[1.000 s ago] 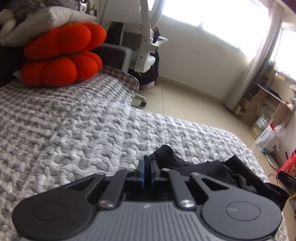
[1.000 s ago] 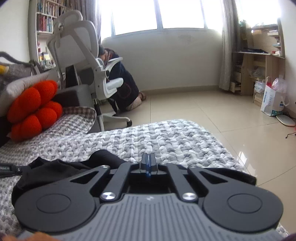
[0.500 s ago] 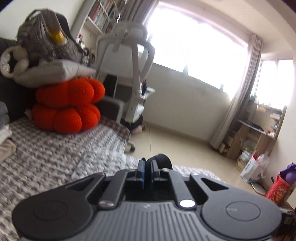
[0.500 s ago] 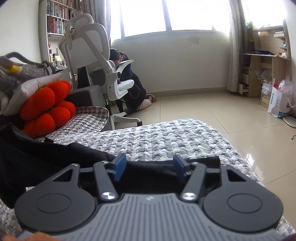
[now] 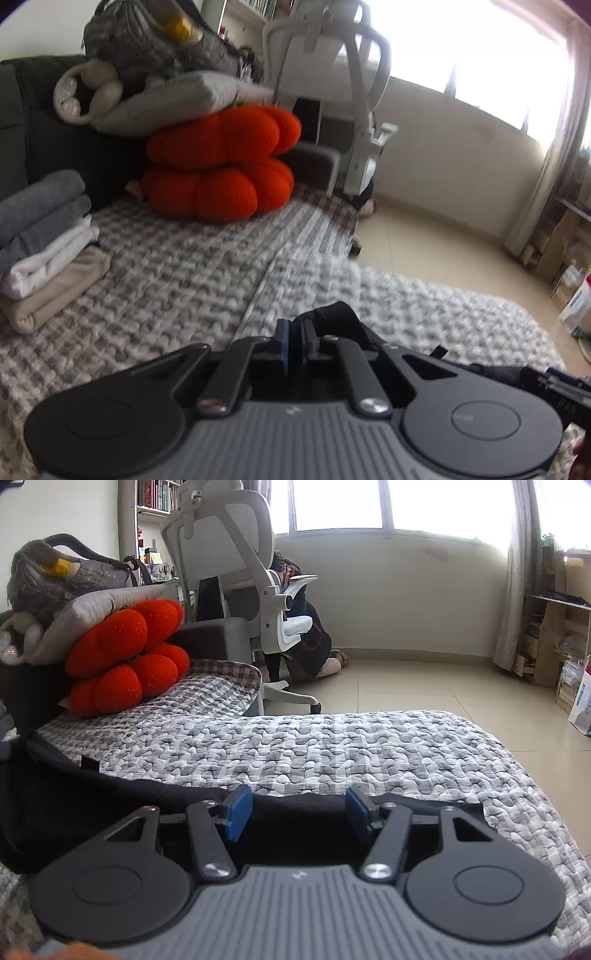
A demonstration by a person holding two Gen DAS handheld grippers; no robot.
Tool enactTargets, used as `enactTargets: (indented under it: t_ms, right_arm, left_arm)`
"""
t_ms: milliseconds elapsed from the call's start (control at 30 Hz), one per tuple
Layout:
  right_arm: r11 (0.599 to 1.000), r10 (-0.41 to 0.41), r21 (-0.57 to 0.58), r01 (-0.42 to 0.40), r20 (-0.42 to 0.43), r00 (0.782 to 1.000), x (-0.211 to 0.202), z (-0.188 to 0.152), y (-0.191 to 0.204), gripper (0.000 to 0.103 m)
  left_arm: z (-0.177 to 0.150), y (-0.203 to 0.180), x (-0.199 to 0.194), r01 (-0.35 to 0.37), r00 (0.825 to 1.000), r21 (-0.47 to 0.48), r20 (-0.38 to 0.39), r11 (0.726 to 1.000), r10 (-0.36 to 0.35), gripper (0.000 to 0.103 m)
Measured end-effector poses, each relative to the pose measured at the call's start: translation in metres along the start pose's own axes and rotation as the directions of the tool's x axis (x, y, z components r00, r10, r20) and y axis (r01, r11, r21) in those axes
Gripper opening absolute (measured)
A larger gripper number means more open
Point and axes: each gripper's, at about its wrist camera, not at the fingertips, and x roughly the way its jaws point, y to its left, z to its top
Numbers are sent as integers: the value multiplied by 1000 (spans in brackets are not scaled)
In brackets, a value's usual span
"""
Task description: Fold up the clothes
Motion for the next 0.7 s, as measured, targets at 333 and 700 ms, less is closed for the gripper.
enactTargets:
  t_ms: [333, 700]
  right_arm:
    - [999, -34, -3, 34, -43, 998, 33, 6, 0, 65]
    - [989, 0, -142, -33, -222, 975, 44, -16, 7, 65]
  left_arm:
    - [-19, 9, 37, -32, 977, 13, -210, 999, 34, 7]
    - [-24, 8, 44, -35, 965, 32, -259, 999, 42, 13]
